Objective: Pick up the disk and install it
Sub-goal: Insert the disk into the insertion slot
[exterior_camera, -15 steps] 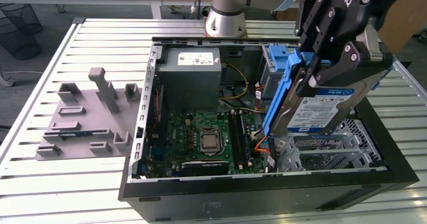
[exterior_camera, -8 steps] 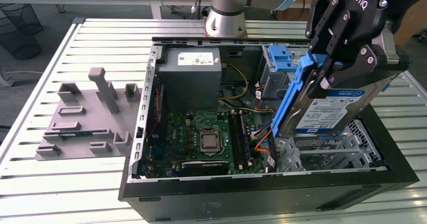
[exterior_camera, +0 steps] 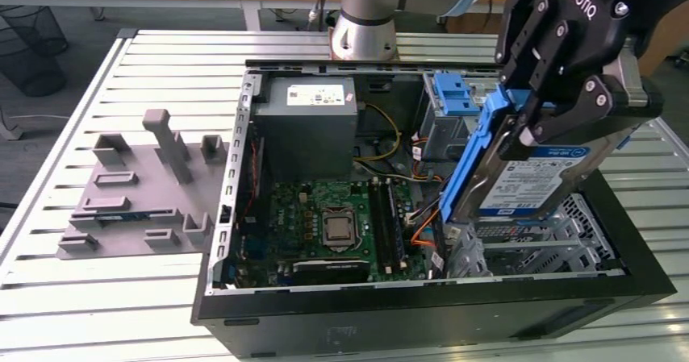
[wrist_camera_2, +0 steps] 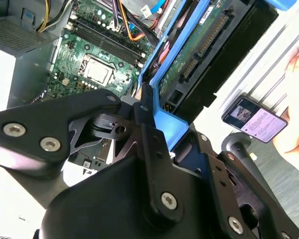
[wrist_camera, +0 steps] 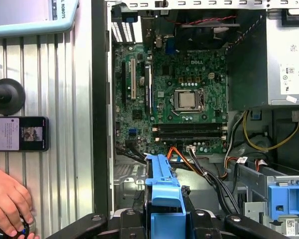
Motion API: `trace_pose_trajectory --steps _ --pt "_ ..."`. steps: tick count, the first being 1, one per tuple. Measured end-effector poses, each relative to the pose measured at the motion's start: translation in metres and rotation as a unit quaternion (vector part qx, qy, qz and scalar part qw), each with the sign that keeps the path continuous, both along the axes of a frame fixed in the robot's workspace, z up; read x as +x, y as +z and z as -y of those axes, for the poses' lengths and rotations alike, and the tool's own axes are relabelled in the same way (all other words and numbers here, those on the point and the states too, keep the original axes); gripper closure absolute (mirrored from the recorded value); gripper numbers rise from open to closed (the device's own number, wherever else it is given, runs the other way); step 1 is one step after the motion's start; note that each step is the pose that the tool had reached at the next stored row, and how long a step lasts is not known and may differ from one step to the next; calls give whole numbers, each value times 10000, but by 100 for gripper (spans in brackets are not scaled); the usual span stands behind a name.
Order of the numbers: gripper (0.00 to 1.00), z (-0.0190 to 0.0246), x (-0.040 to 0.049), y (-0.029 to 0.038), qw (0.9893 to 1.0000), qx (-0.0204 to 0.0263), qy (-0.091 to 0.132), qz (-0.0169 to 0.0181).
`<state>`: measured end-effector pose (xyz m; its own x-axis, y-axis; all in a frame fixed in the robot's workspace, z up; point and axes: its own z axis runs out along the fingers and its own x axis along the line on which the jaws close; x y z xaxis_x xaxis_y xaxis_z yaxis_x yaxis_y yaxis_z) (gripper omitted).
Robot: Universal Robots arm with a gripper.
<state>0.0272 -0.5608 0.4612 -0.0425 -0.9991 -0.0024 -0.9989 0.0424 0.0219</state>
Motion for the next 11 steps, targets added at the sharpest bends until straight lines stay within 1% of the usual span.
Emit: trace_pose_trajectory --steps 7,11 --pt "64 3 106 -33 10000 0 12 0" --pt "64 10 191 -57 10000 -1 12 0"
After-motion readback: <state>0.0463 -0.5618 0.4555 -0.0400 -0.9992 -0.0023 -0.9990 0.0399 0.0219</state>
